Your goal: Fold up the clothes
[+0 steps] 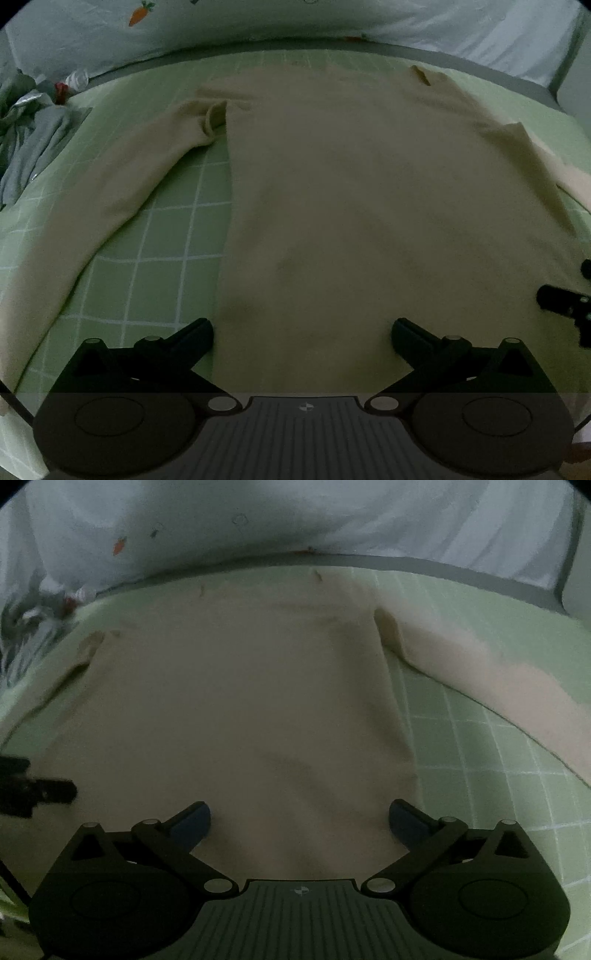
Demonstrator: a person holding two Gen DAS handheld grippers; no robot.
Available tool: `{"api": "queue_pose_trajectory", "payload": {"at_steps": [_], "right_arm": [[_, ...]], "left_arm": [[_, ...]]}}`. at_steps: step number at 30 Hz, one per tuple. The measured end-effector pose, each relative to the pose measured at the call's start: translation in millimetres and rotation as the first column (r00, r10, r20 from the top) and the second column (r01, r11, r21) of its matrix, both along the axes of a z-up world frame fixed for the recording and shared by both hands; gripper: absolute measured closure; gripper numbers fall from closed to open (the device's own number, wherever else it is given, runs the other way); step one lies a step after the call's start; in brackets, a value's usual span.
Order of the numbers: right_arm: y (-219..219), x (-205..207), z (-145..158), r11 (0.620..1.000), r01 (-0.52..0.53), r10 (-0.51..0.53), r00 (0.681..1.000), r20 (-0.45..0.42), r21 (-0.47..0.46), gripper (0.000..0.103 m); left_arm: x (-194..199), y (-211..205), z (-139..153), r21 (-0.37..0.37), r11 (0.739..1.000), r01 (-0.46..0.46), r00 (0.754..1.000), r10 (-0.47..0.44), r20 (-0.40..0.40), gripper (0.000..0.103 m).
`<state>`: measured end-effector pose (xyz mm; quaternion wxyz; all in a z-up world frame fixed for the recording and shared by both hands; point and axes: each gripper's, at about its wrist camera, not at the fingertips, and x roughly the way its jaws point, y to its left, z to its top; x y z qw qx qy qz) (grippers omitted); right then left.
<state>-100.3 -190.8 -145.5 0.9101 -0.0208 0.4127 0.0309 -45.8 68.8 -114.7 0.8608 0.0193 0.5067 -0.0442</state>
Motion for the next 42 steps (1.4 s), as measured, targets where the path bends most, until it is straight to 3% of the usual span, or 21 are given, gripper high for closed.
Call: {"api": "queue_pose_trajectory", "payload": {"at_steps": [42], "right_arm": [[1.7,-4.5,-2.4,1.000,0.013,-0.013,1.000,0.013,0.004,0.000]], "left_arm": [[1.2,-1.9,0.5,0.000,1.000,-0.001,1.000,0.001,-0.002,0.000]]}}
